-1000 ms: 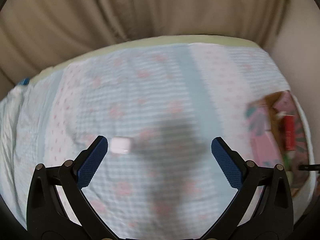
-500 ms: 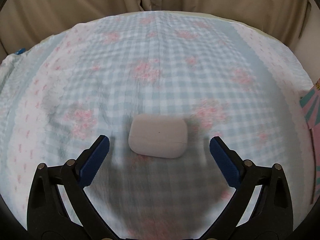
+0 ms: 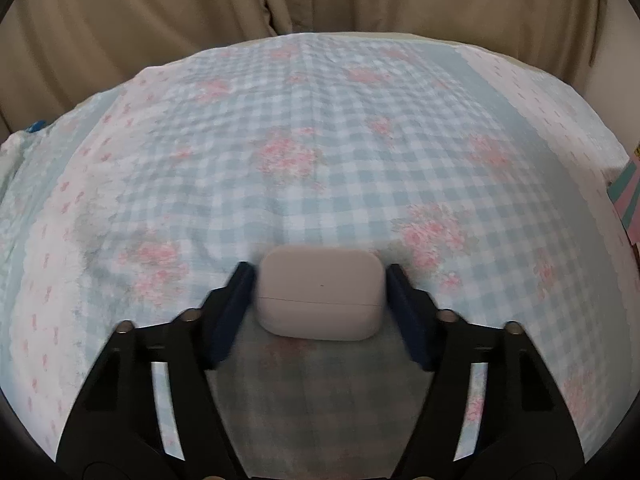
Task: Organize rigid objects
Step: 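Carry the white earbud case with the left gripper into the box and release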
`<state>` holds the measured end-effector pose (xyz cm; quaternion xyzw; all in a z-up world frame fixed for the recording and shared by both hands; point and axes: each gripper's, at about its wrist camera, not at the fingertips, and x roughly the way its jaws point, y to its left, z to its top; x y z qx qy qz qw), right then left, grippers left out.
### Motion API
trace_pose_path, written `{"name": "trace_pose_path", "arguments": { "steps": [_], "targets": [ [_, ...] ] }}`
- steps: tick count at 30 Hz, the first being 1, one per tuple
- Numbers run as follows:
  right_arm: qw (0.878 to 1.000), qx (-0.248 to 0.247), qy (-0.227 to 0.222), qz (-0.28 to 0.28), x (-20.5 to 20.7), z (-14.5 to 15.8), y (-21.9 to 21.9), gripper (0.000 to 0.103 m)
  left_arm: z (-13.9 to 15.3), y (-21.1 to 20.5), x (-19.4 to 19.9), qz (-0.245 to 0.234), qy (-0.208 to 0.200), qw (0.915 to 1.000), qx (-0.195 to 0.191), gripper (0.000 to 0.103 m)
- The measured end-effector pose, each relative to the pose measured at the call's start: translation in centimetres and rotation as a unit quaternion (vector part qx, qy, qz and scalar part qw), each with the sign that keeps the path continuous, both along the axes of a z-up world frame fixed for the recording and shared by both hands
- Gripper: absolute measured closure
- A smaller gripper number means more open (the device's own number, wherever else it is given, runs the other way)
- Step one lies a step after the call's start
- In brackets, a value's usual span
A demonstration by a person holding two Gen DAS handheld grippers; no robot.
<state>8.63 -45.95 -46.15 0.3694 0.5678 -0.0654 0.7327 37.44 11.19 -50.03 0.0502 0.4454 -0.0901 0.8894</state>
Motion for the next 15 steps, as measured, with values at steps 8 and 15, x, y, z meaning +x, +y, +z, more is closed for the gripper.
{"name": "trace_pose_path", "arguments": {
  "steps": [8, 15],
  "targets": [
    [1.000, -0.001, -0.004, -0.004, -0.1, -0.1, -0.1, 0.071, 0.6, 0.6, -0.2, 0.002, 0.005, 1.0000, -0.003, 0.045],
    [1.000, -0.001, -0.011, -0.011, -0.5, -0.1, -0.2, 0.071, 2.0, 1.6, -1.3, 0.015, 0.013, 0.9997, -0.012, 0.045]
  ]
}}
